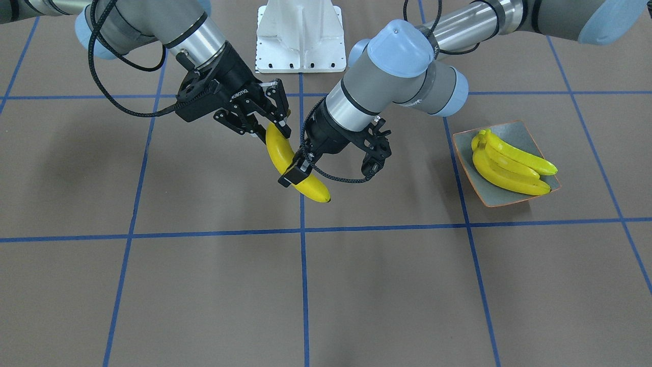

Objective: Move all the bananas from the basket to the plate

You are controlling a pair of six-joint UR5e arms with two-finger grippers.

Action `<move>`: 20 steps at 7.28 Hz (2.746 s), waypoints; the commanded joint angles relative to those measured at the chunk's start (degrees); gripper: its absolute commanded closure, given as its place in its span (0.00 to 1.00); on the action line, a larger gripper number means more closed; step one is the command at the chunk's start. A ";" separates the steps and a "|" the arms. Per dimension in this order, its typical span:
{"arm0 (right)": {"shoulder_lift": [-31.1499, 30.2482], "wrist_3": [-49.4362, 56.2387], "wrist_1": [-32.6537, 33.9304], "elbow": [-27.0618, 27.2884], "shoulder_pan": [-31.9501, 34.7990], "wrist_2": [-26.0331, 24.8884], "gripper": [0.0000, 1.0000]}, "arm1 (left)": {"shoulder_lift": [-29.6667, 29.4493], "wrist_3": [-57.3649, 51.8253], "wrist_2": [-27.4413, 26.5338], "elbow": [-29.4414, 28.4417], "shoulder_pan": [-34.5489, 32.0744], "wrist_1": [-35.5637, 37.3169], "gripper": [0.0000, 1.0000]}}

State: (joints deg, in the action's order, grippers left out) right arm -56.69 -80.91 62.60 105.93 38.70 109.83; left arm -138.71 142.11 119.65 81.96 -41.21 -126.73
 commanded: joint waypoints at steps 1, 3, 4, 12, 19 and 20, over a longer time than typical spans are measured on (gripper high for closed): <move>0.43 -0.39 -0.02 0.58 -0.03 0.30 0.08 | 0.11 -0.07 0.24 0.31 -0.10 -0.01 1.00; 0.35 -0.57 -0.10 0.68 -0.03 0.21 0.00 | 0.20 -0.16 0.24 0.31 -0.10 -0.18 1.00; 0.35 -0.57 -0.11 0.85 0.06 0.39 0.00 | 0.54 -0.16 0.24 0.31 -0.10 -0.18 1.00; -5.09 8.38 0.86 -1.95 13.49 11.81 0.00 | 21.26 -31.22 12.06 19.19 -5.35 1.22 1.00; -7.30 27.53 11.84 -3.44 18.77 12.69 0.00 | 45.36 -76.50 28.52 20.70 -21.35 -5.28 1.00; -7.73 30.78 13.24 -4.06 19.65 12.69 0.00 | 46.76 -81.06 28.45 19.83 -21.37 -5.37 1.00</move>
State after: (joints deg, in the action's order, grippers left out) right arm -64.03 -53.64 74.35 102.70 57.39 122.45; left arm -94.23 67.03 147.47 102.63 -61.67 -131.82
